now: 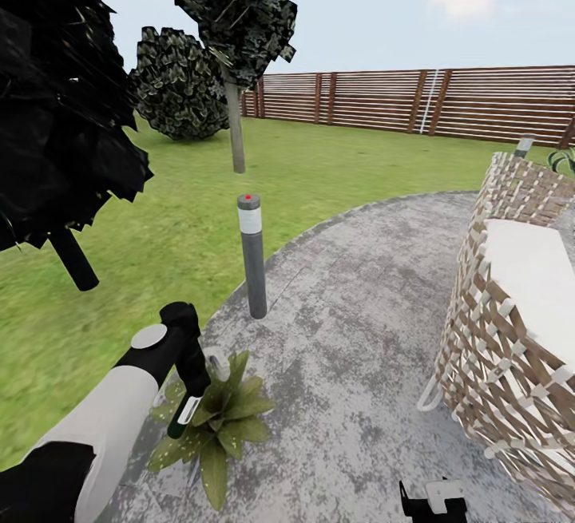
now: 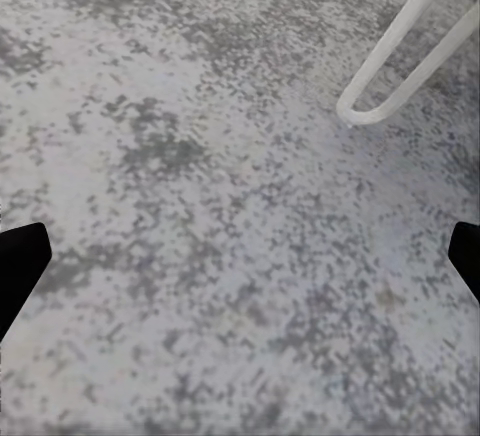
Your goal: Pick up the pesticide atomizer in the garden and spray insectifuge to fully cover both potted plants in the garden.
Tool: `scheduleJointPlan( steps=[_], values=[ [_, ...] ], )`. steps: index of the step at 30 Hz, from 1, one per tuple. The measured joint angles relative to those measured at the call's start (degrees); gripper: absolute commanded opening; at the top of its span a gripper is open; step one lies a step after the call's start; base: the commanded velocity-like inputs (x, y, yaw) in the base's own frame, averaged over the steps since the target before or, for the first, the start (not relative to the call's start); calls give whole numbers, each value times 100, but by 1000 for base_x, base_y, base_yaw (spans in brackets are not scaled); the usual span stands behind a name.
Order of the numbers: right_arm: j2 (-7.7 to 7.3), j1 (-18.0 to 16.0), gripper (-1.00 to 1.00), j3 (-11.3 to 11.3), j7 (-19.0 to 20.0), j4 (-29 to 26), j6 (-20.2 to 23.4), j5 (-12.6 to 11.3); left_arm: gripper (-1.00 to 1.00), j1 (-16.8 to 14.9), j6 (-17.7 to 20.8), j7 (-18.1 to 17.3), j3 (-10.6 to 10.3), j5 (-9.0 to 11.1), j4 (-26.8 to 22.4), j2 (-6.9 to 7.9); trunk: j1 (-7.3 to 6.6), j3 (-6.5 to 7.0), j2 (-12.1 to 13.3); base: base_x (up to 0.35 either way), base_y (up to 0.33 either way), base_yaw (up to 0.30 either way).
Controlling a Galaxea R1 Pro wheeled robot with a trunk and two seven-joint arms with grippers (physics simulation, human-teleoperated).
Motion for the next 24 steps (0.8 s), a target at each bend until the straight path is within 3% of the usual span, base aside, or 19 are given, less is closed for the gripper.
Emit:
scheduleJointPlan(
  steps=[9, 21, 24],
  values=[
    [0, 0, 100, -4, 0, 0, 0, 8, -100, -5, 0, -1, -3, 1, -9, 8, 0, 0, 0, 0, 0, -2],
    [0, 0, 100, -2, 0, 0, 0, 8, -100, 35, 0, 0, -23, -19, 16, 3, 0, 0, 0, -67, 21, -121],
    [0, 0, 100, -4, 0, 0, 0, 8, -100, 55, -7, 0, -246, -92, 24, -68, 0, 0, 0, -3, 1, -3]
  ],
)
